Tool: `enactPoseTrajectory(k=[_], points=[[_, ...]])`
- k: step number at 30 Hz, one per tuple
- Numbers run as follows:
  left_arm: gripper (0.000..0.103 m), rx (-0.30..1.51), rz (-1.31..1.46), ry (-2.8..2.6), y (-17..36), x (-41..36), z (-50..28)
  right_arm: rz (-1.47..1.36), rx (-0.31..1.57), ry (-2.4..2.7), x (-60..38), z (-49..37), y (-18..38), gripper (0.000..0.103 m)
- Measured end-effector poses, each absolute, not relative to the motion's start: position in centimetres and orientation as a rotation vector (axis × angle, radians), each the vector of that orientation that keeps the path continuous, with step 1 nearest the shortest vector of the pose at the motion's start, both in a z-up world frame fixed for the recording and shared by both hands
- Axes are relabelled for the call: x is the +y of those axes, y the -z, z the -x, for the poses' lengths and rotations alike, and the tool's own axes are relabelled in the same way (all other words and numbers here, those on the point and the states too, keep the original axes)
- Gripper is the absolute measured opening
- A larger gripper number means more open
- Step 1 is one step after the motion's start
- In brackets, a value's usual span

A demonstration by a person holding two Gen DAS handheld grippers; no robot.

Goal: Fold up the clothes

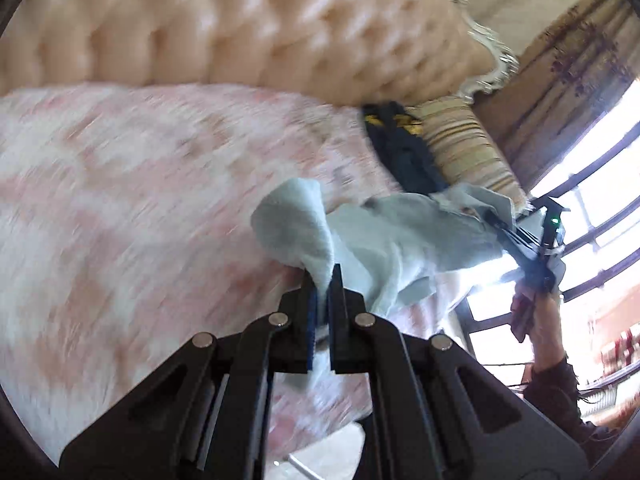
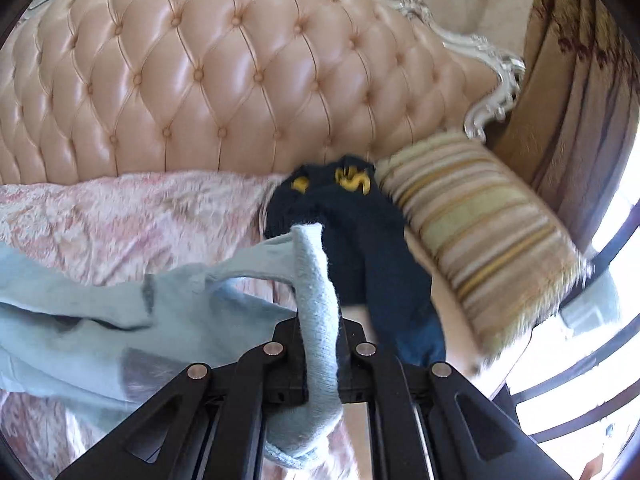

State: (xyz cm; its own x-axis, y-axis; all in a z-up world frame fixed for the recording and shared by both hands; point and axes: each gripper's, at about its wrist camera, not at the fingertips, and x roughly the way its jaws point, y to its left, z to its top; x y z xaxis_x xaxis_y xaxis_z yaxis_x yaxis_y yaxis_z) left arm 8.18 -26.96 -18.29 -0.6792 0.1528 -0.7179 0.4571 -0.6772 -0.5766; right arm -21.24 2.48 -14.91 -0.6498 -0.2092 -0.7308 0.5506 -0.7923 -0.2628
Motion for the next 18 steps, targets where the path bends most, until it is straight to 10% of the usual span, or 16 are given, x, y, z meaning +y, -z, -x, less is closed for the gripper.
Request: enactPoseTrajectory(k=[10,14,16,18], points=[[0.007,1.416,-1.246,2.104,27.3,-24.0,-19.8,-1.202,0.568,2.307,4.5,13.0,19.8,0.006],[0.046,1.305,-1.311,2.021,28.2,-23.2,-20.7,-1.277,0.582,2.292,5.5,11.6,20.8,0.008],[0.056,1.207,-1.283,2.041,26.9,-23.0,-21.1,-1.29,0.622,2.299,6.2,11.1,20.5,0.016],[0.056,1.12,-1.248,2.072,25.5,-22.9,-21.3,-1.262,0.668,2.341,7.1,10.2,19.8,0.051]])
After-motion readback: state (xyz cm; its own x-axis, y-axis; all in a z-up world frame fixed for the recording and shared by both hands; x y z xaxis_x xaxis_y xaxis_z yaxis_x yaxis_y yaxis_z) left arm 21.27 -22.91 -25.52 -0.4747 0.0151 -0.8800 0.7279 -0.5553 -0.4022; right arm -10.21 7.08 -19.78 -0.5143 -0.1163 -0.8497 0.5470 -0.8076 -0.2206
